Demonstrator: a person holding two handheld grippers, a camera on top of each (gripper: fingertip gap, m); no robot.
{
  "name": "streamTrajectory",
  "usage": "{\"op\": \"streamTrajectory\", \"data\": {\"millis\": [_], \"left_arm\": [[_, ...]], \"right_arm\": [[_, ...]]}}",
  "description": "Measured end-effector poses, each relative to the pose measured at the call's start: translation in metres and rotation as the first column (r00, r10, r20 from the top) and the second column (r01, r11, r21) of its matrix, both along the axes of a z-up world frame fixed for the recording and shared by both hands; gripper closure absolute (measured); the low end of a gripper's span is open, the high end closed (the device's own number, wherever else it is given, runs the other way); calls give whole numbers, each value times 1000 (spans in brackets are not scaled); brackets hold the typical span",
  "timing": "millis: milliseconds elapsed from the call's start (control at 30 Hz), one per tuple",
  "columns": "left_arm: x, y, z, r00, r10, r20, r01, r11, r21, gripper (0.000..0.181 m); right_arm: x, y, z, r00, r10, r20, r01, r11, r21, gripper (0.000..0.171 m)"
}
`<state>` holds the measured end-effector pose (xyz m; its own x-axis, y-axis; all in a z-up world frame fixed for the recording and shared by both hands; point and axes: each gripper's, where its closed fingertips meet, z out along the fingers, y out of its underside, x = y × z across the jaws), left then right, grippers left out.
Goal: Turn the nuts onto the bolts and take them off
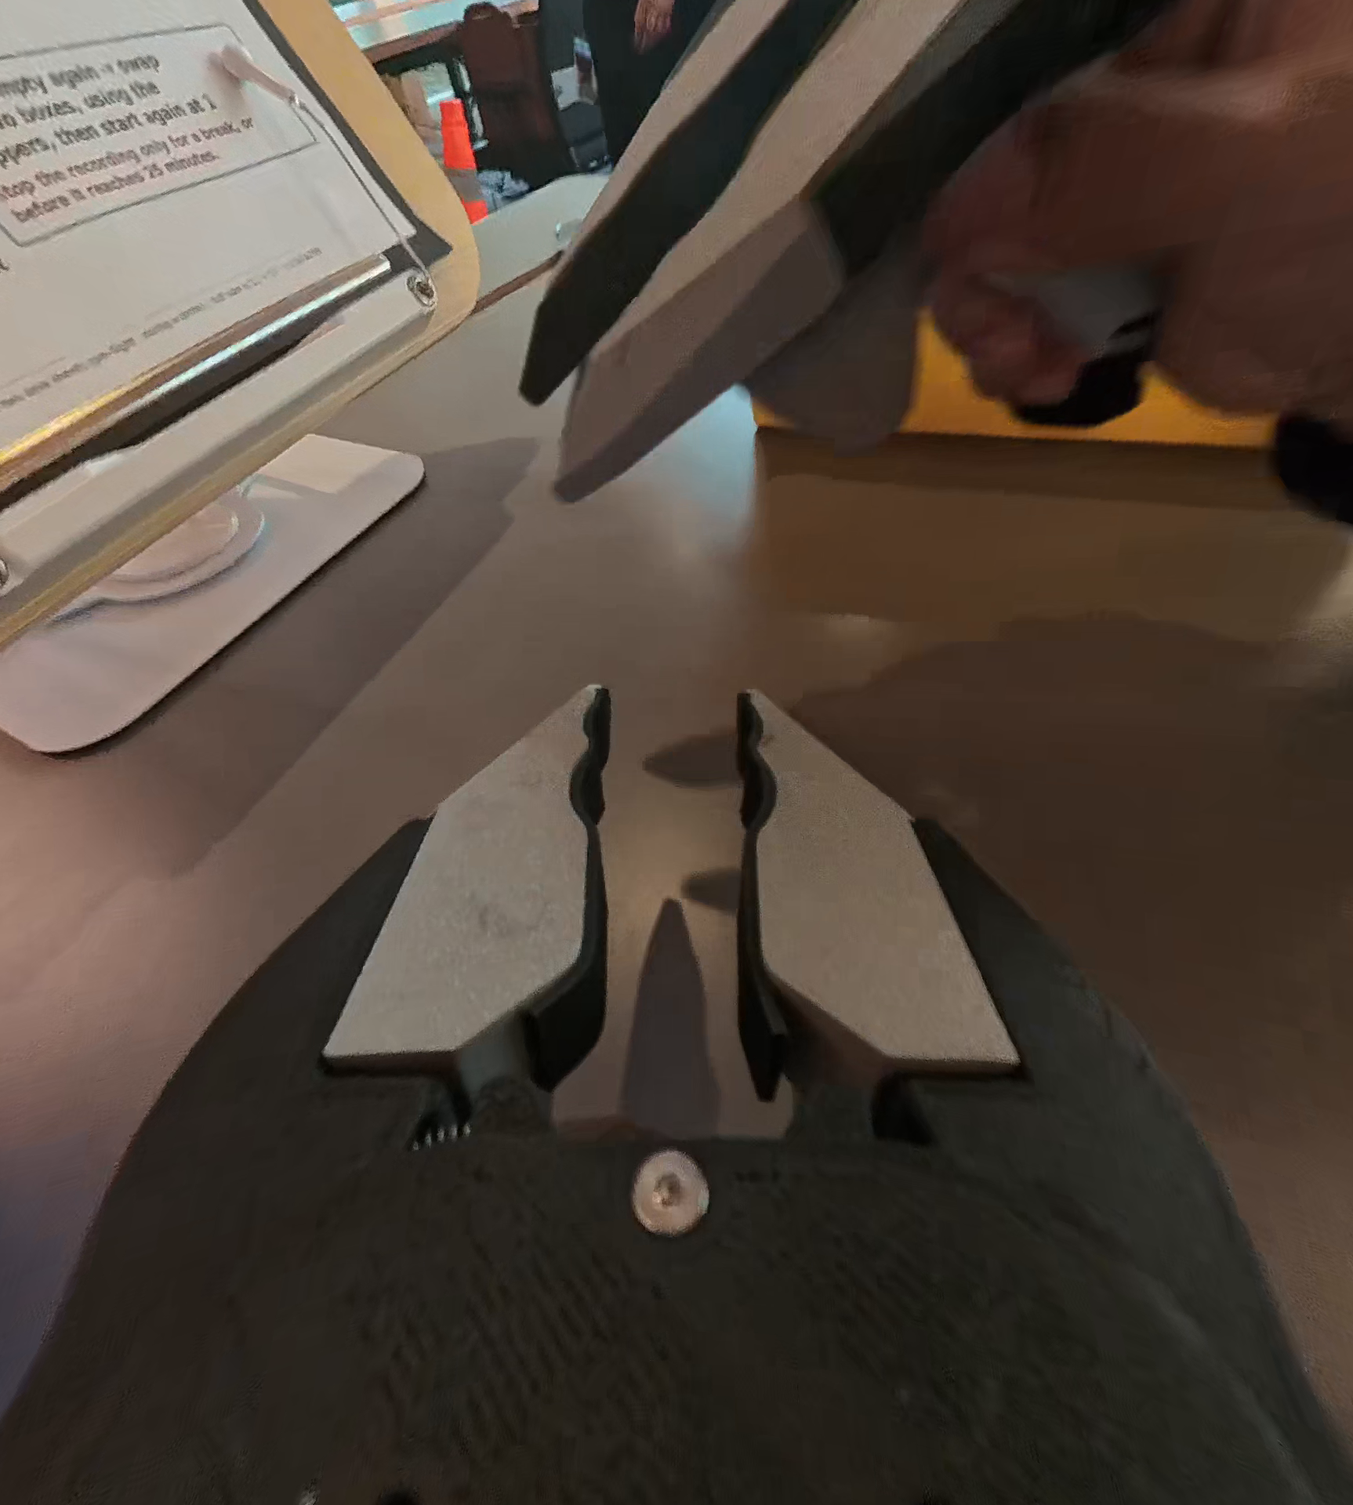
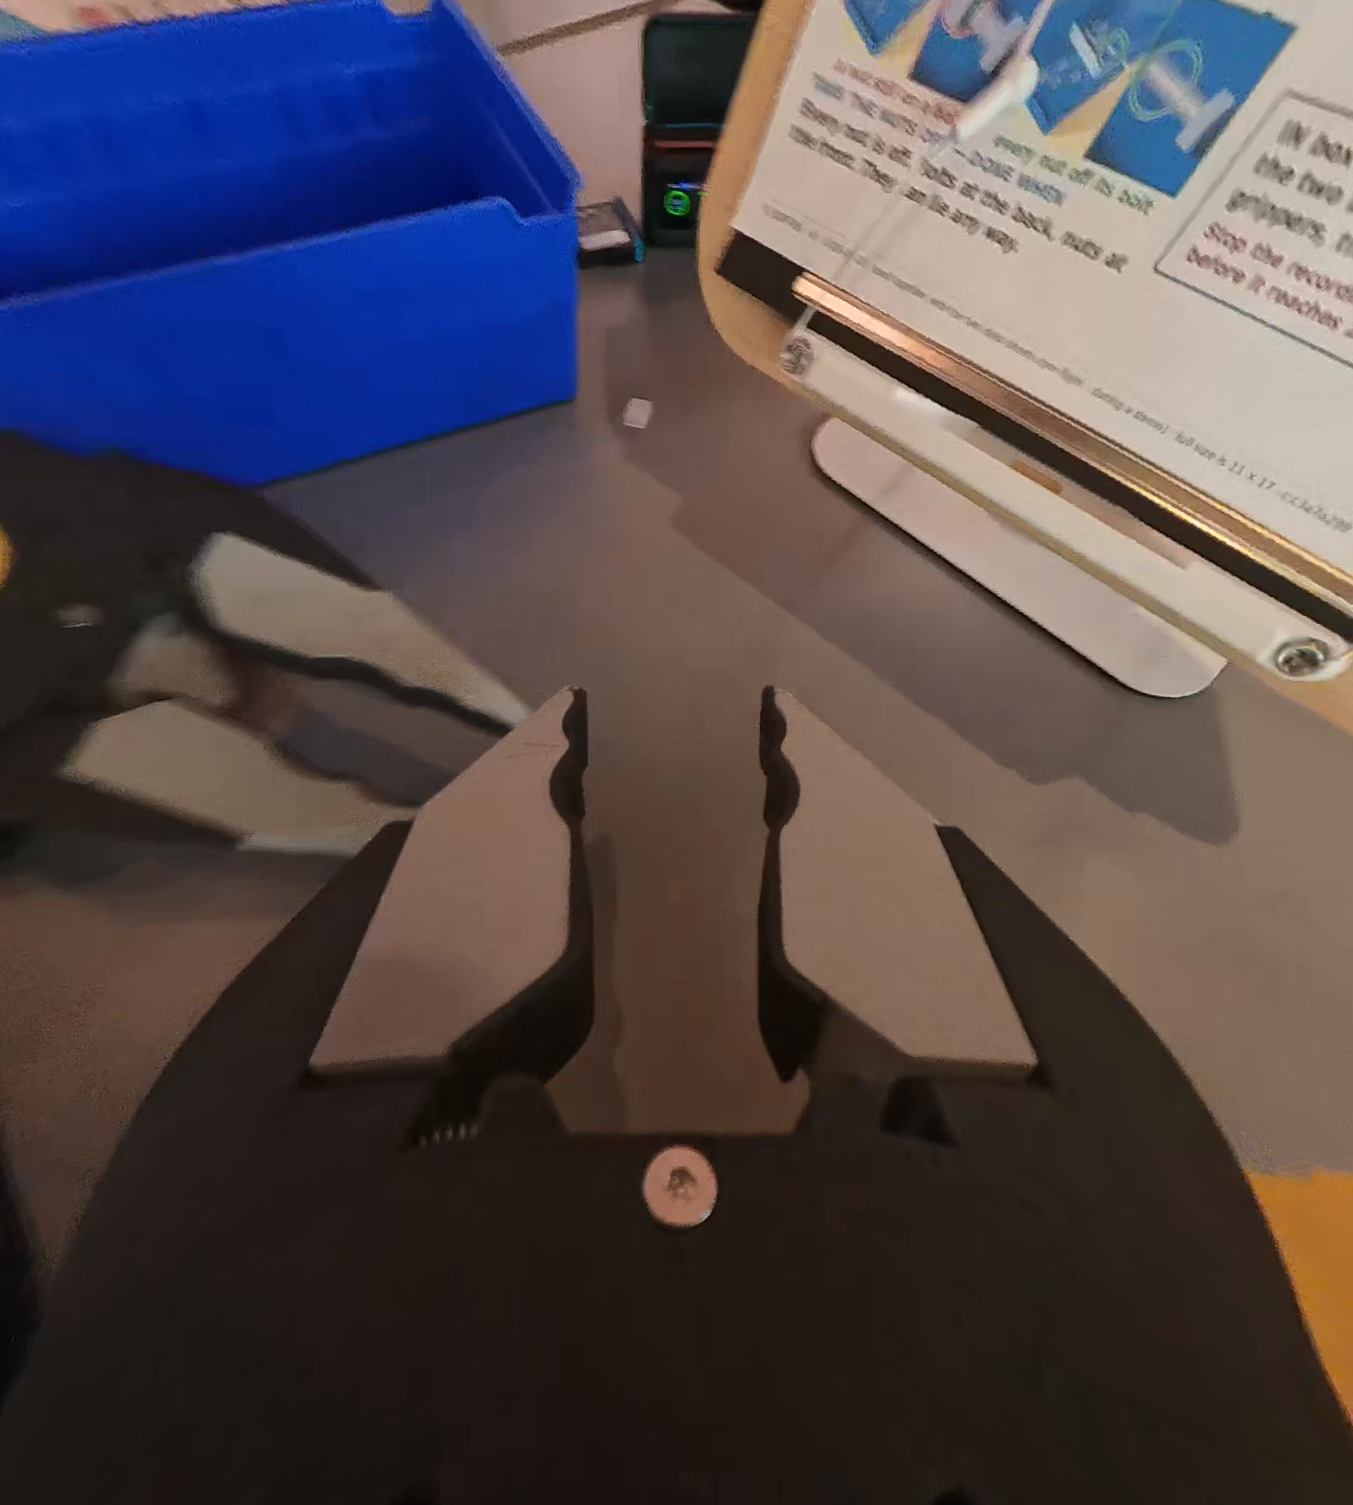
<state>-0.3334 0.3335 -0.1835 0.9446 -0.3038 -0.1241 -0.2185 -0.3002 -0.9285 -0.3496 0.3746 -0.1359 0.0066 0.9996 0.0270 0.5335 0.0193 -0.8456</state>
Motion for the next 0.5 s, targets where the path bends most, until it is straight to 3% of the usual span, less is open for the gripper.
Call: {"op": "streamTrajectory", "data": {"millis": [167, 300, 400, 500], "left_arm": [[6, -24, 2, 997, 17, 69, -17, 1000, 2, 154], [26, -51, 9, 987, -23, 157, 25, 1000, -12, 154], [23, -81, 52, 983, -29, 183, 18, 998, 61, 155], [-30, -119, 107, 987, 134, 91, -146, 980, 135, 157]], "right_arm": [[-16, 39, -40, 990, -79, -119, 84, 996, 33, 138], [-7, 40, -43, 988, -46, -149, 45, 999, -6, 135], [-8, 36, -56, 994, -31, -103, 28, 999, -30, 134], [-12, 32, -66, 998, -24, -57, 24, 1000, -4, 135]]}}
